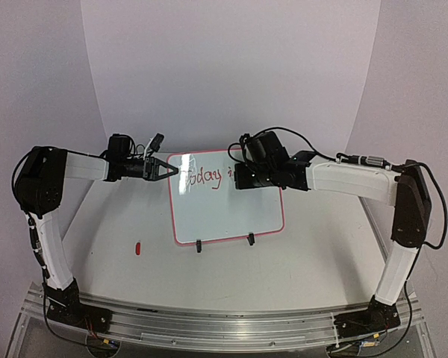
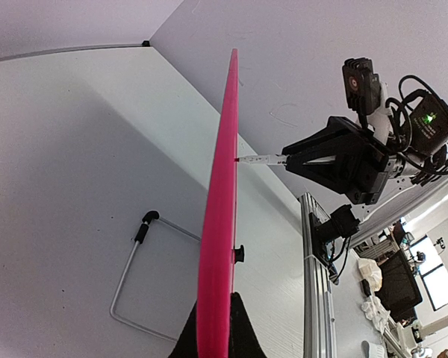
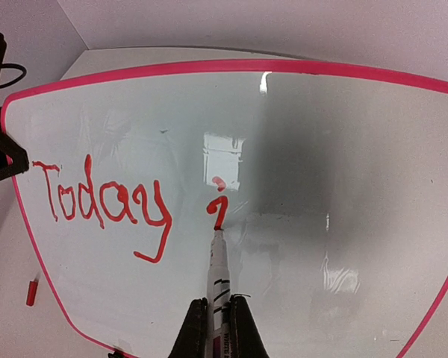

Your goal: Write a sentence on the whiteboard

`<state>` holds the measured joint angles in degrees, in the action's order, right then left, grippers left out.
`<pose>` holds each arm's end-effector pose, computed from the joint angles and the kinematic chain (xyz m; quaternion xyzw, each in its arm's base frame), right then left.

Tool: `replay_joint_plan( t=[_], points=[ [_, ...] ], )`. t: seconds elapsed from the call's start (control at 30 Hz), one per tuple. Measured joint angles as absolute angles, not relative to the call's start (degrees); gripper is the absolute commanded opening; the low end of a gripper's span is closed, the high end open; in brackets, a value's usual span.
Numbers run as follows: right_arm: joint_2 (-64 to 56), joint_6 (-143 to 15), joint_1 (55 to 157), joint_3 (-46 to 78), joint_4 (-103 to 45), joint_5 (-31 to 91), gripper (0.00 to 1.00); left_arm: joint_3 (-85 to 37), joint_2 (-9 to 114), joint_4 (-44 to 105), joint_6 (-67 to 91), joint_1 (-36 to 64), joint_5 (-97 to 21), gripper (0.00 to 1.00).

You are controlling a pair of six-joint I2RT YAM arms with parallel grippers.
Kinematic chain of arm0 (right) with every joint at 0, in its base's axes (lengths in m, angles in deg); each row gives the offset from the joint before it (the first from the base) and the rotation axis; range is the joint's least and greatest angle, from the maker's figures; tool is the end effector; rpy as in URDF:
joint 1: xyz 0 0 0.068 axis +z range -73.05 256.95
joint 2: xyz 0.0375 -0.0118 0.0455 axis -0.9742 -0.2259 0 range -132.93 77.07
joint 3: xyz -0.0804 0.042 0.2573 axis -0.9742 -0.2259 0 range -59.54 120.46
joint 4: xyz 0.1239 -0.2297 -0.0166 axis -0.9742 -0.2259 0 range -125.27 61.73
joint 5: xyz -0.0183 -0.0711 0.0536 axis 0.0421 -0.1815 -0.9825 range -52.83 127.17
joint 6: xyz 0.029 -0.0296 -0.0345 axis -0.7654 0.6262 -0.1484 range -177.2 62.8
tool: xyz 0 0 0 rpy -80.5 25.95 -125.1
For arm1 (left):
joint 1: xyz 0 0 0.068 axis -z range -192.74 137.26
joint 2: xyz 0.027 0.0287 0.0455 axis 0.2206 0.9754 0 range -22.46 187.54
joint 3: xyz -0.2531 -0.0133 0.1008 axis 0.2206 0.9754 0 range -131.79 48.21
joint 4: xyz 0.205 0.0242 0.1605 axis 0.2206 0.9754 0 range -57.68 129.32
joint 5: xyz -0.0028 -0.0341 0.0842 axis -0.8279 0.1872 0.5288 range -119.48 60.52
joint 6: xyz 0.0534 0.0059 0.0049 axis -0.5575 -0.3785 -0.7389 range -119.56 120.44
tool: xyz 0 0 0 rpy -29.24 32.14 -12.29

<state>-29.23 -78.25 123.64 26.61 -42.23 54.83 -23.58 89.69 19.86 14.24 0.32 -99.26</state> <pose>0.3056 0.3085 0.2783 -0.1236 0.8672 0.1455 0.4600 0.4029 -0.1277 0.2046 0.2906 0.7046 -0.5749 0.2977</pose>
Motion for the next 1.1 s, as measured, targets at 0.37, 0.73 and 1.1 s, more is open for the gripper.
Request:
replay_joint_plan(
  t=[0.37, 0.73, 1.1],
  points=[
    [-29.2, -78.3, 123.6, 26.6, -43.3, 54.5, 0.00, -23.6, 89.7, 19.9, 14.2, 0.3, -99.2, 0.00],
    [-29.2, -78.3, 124.0, 26.7, -43.7, 55.6, 0.00, -23.6, 89.7, 19.9, 14.2, 0.3, -99.2, 0.00],
    [-29.2, -77.6, 124.0, 28.0, -46.1, 57.2, 0.00, -23.6, 89.7, 19.9, 14.2, 0.3, -99.3, 0.00]
  ],
)
